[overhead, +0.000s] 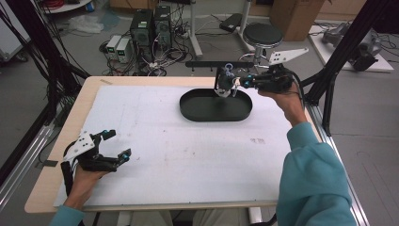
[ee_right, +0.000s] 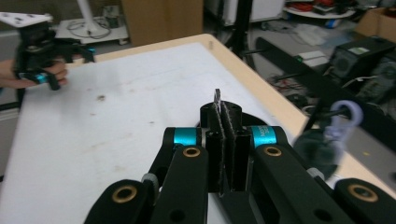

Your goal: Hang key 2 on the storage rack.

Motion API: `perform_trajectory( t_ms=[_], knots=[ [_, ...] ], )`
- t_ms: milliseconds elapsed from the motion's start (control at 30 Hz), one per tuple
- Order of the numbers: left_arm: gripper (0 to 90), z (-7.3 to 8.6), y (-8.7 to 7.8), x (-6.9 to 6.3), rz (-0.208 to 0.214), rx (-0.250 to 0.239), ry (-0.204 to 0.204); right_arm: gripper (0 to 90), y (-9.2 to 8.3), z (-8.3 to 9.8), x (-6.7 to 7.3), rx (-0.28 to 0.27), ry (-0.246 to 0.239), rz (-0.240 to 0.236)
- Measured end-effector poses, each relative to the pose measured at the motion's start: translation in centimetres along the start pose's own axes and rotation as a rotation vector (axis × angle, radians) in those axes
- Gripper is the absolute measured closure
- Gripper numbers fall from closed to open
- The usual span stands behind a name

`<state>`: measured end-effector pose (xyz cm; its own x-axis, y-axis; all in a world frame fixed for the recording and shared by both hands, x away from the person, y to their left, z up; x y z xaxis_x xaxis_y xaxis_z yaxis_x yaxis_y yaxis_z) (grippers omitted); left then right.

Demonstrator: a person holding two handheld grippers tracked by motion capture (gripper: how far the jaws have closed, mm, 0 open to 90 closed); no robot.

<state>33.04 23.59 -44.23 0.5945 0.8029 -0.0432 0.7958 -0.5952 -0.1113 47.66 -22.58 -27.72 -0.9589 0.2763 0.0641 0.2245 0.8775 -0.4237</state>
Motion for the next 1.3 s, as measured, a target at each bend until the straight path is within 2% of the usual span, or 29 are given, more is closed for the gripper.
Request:
perform_trajectory(
  t_ms=[200,267,467,667,867,1300],
  knots=[
    [1.7,0.5,-0.8,0.1,-0.015,-0.055,0.012,89.0,-0.9,-0.2,-1.6,0.035,0.026,0.044],
    [1.7,0.7,-0.9,0.1,-0.016,-0.054,0.007,89.0,-1.0,-0.5,-1.9,0.024,0.030,0.041],
    [1.7,1.3,-1.1,0.2,-0.033,-0.068,0.004,89.1,-0.9,-0.9,-3.2,0.082,0.031,0.072],
    [1.7,1.5,-1.4,0.4,-0.051,-0.088,0.007,89.0,-1.1,-1.3,-4.6,0.109,0.052,0.096],
    [1.7,1.6,-1.5,0.5,-0.054,-0.090,0.010,89.0,-1.1,-1.5,-5.3,0.130,0.060,0.109],
    [1.7,1.6,-1.4,0.4,-0.061,-0.087,0.023,89.0,-0.7,0.0,-7.0,0.190,0.095,0.138]
  ],
)
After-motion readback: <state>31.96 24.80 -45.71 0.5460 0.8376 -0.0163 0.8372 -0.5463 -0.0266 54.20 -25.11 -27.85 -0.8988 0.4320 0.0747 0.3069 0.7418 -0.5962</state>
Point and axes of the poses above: each handheld gripper's, and its own axes: y roughly forward along the jaws, z roughly out of its underside, x roughly to its left, the point moved 6 cm from there along y, roughly forward along the jaws, and after that the axes turned 9 degrees about -z, right-handed, at the moved point
